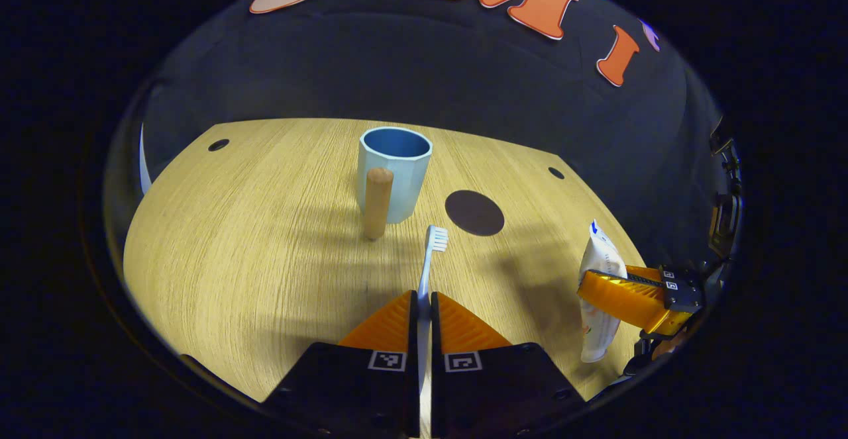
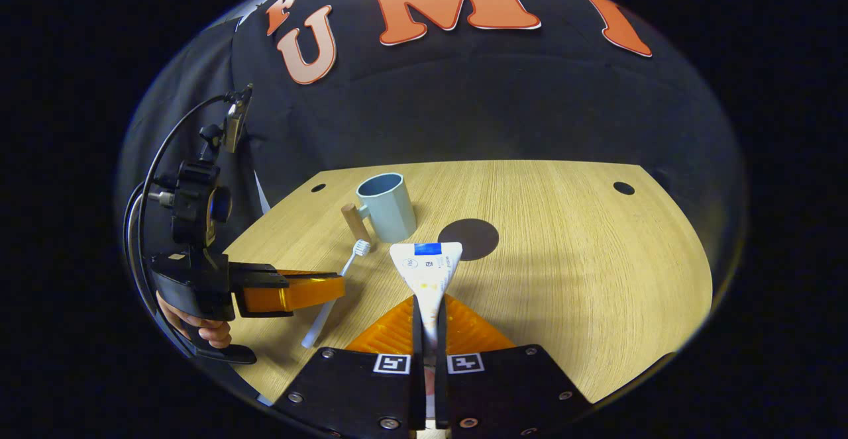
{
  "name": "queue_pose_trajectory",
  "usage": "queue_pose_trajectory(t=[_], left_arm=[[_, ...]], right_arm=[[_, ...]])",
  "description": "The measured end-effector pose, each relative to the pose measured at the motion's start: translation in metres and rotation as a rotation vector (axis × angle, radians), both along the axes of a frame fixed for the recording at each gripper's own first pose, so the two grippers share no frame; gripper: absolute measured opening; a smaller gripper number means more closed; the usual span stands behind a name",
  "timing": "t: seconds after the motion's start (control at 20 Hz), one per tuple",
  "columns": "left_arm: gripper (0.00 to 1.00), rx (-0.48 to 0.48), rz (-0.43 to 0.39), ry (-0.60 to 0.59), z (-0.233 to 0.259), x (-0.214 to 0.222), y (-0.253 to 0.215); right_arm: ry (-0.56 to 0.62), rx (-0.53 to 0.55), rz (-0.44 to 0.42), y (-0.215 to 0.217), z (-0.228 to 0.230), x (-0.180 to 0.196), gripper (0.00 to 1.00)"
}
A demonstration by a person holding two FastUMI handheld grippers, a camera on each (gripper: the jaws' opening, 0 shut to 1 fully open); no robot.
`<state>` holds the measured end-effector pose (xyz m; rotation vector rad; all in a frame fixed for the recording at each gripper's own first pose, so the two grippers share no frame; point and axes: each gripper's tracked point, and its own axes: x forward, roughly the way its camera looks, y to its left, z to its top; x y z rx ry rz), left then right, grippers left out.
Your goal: Put the toothbrush and toothpaste on the desktop into the cup, then pick up the cup and place it on the coaster on the desktop.
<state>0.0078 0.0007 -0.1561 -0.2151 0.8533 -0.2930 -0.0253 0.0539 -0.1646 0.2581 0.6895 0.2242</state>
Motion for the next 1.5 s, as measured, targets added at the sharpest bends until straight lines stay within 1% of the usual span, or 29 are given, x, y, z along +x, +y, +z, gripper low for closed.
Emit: queue_pose_trajectory(t=[0.15, 0.35, 0.5, 0.65, 0.8, 0.9, 1.0, 1.1, 1.2, 1.35, 1.45, 1.5], left_arm=[[0.07, -0.011, 0.004, -0.065, 0.01, 0.006, 0.006], [0.06, -0.035, 0.012, -0.159, 0.033, 0.023, 0.012], [0.06, -0.029, 0.02, -0.242, 0.054, 0.036, 0.018], [0.06, -0.021, 0.029, -0.321, 0.082, 0.045, 0.029], [0.06, -0.035, 0.043, -0.388, 0.104, 0.065, 0.033], [0.06, -0.051, 0.051, -0.426, 0.119, 0.084, 0.033], [0.06, -0.056, 0.05, -0.461, 0.128, 0.102, 0.028], [0.06, -0.052, 0.036, -0.493, 0.131, 0.113, 0.021], [0.06, -0.056, 0.022, -0.516, 0.129, 0.13, 0.011], [0.06, -0.049, 0.038, -0.582, 0.133, 0.146, 0.014], [0.06, -0.028, 0.049, -0.635, 0.142, 0.16, 0.015], [0.06, -0.036, 0.057, -0.662, 0.147, 0.165, 0.016]], right_arm=[[-0.019, 0.024, -0.014, -0.002, 0.008, 0.006, 0.06], [-0.07, 0.031, 0.002, -0.001, 0.018, 0.013, 0.06], [-0.101, 0.024, 0.007, -0.001, 0.023, 0.018, 0.06], [-0.123, 0.053, -0.002, 0.001, 0.029, 0.029, 0.06], [-0.162, 0.069, -0.018, -0.006, 0.039, 0.032, 0.06], [-0.201, 0.077, -0.033, -0.013, 0.05, 0.044, 0.06], [-0.237, 0.083, -0.044, -0.016, 0.061, 0.053, 0.05], [-0.237, 0.063, -0.037, -0.008, 0.058, 0.057, 0.05], [-0.242, 0.059, -0.054, -0.008, 0.059, 0.066, 0.06], [-0.279, 0.083, -0.073, -0.011, 0.072, 0.077, 0.06], [-0.302, 0.09, -0.085, -0.014, 0.078, 0.082, 0.05], [-0.313, 0.092, -0.091, -0.016, 0.082, 0.084, 0.05]])
